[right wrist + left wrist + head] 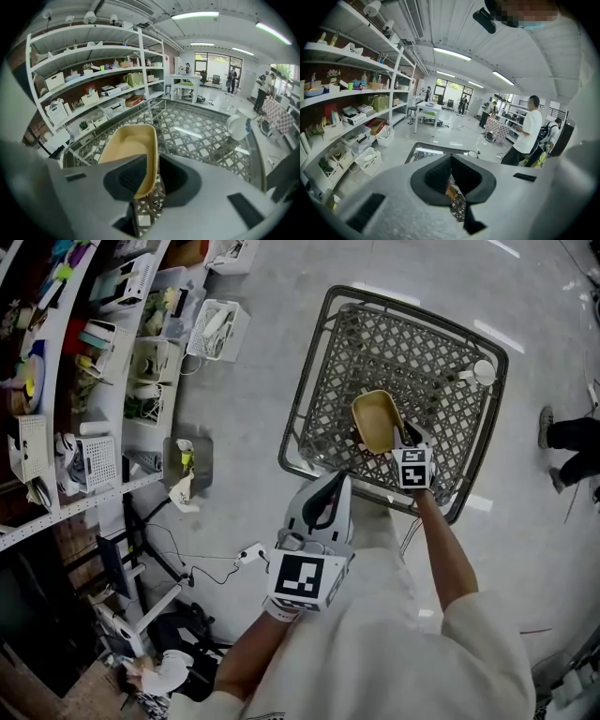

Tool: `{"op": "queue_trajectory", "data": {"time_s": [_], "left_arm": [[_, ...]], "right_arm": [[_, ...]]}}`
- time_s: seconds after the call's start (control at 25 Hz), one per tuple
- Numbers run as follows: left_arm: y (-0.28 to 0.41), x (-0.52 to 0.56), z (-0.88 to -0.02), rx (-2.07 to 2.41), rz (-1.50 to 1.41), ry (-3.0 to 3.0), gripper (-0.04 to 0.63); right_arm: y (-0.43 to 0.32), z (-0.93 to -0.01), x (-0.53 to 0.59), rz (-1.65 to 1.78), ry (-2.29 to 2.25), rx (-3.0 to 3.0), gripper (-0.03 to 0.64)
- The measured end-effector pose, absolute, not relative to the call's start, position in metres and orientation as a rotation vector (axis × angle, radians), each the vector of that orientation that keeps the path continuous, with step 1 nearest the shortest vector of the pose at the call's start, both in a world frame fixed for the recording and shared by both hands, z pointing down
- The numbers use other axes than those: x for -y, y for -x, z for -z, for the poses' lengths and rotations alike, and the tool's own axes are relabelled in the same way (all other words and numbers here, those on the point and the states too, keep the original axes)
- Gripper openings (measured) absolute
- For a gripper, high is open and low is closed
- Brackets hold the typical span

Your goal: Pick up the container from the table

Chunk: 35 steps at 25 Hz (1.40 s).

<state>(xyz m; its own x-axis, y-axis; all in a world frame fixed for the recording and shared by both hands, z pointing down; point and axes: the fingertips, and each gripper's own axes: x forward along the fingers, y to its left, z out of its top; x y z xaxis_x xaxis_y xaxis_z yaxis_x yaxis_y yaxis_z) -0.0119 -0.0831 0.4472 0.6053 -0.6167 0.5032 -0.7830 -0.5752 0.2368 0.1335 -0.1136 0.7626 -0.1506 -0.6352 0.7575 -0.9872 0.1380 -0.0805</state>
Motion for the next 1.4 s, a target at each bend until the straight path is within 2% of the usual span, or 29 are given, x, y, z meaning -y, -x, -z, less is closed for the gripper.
{"op": "queue_trajectory", "data": {"time_s": [0.44,0.56,0.76,1.12,1.4], "left_arm": [[0.017,0.079,-0.447,1.127,-0.512,-2.383,0.021],[0.017,0.077,-0.449,1.129,-0.515,-2.383,0.021],[0.017,0.075,-0.447,1.136,-0.515,-2.391,0.021],[0.016,0.074,-0.446,1.133,-0.506,-2.407,0.023],[0.016,0.073,-0.438,1.135,-0.472,-2.411,0.021]], "right_arm": [[-0.137,-0.793,0.109,-0.895,-1.497,1.782,0.091],[-0.139,-0.798,0.109,-0.928,-1.506,1.776,0.040],[-0.138,-0.797,0.108,-0.971,-1.513,1.776,0.031],[-0.138,-0.781,0.115,-0.907,-1.512,1.828,0.026],[-0.132,-0.734,0.122,-0.822,-1.542,1.892,0.026]]}}
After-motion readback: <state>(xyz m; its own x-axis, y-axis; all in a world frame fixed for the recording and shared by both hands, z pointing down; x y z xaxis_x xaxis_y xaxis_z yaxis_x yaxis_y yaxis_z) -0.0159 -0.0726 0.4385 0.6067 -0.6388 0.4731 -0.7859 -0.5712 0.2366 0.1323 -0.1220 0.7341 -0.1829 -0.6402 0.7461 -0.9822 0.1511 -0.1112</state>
